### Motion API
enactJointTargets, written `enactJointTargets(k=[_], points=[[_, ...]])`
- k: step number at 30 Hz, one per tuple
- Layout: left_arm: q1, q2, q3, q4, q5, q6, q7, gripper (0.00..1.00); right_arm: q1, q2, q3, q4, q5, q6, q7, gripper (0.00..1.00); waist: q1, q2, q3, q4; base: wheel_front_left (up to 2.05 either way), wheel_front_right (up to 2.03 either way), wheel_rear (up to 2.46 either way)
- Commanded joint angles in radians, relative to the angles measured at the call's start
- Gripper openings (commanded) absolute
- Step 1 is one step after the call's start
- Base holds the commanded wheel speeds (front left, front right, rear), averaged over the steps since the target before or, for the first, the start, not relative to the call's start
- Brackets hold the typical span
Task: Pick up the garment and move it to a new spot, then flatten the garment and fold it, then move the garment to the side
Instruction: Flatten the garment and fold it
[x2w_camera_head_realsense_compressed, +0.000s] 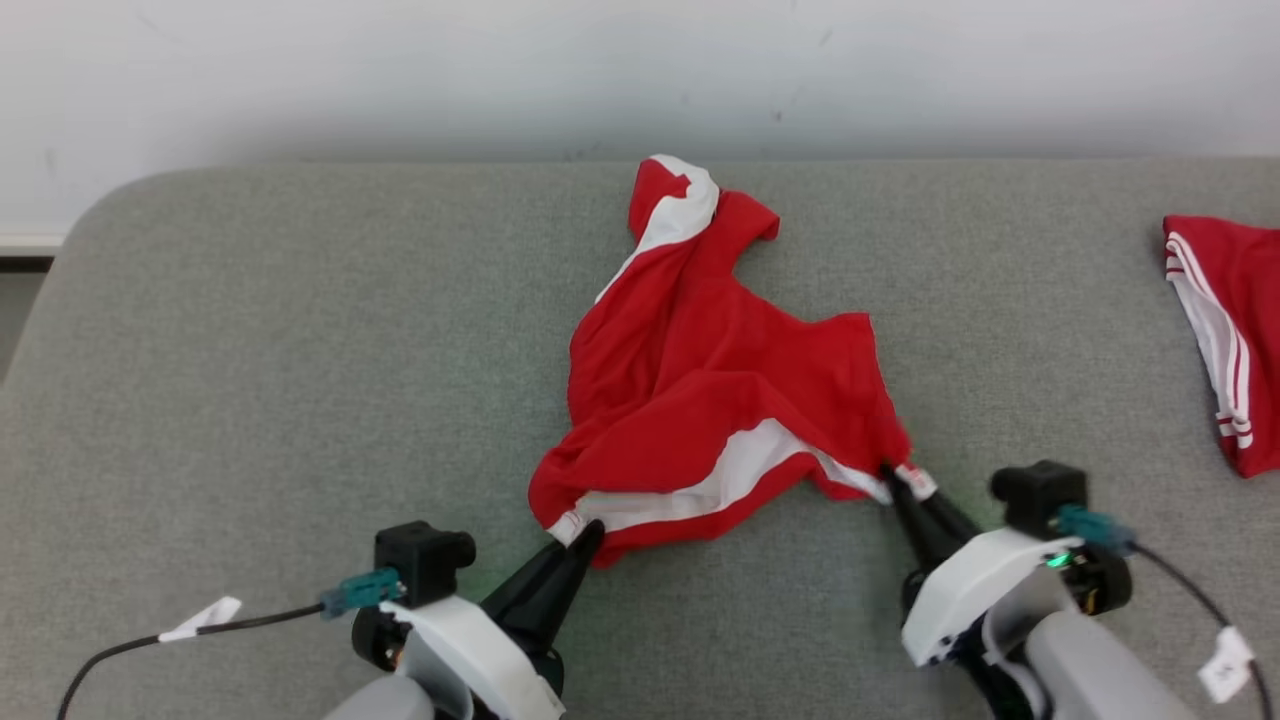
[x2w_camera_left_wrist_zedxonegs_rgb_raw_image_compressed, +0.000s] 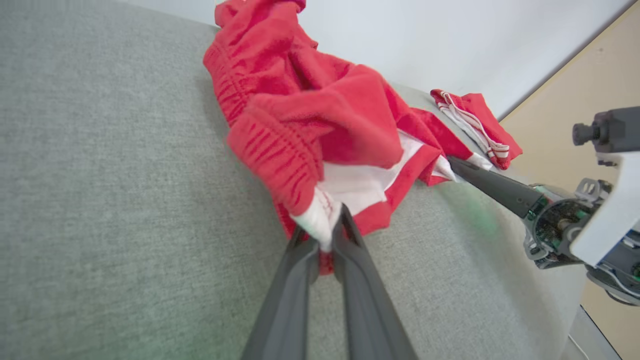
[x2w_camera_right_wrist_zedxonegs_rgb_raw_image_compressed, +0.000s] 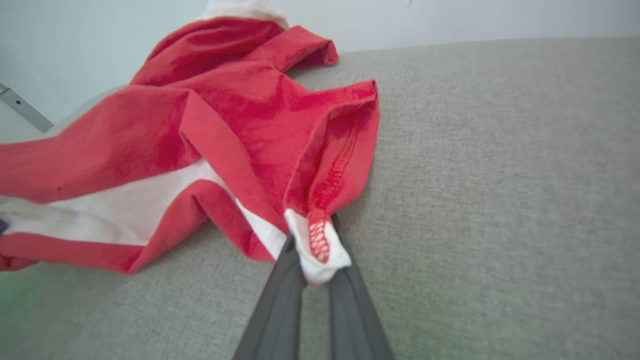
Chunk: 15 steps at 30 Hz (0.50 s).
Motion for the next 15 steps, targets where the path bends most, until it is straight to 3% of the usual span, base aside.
enactJointTargets(k=[1, 8, 15], points=[[0.017, 0.014, -0.004, -0.018, -0.018, 0.001, 0.0, 0.0, 0.01, -0.023, -0.007, -0.021, 0.022, 0.003, -0.002, 0.0, -0.0001, -0.0001, -0.016, -0.003, 0.0, 0.0, 0.0], [0.057, 0.131, -0.059, -0.242, -0.134, 0.0, 0.032, 0.0, 0.106, -0.136, -0.061, -0.239, 0.196, 0.003, 0.045, 0.0, -0.0001, -0.0001, -0.111, -0.007, 0.0, 0.0, 0.0], [0.101, 0.224, -0.087, -0.539, -0.233, 0.002, 0.106, 0.0, 0.301, -0.243, -0.185, -0.578, 0.397, 0.003, 0.122, 0.0, -0.0001, -0.0001, -0.2, -0.015, 0.0, 0.0, 0.0]])
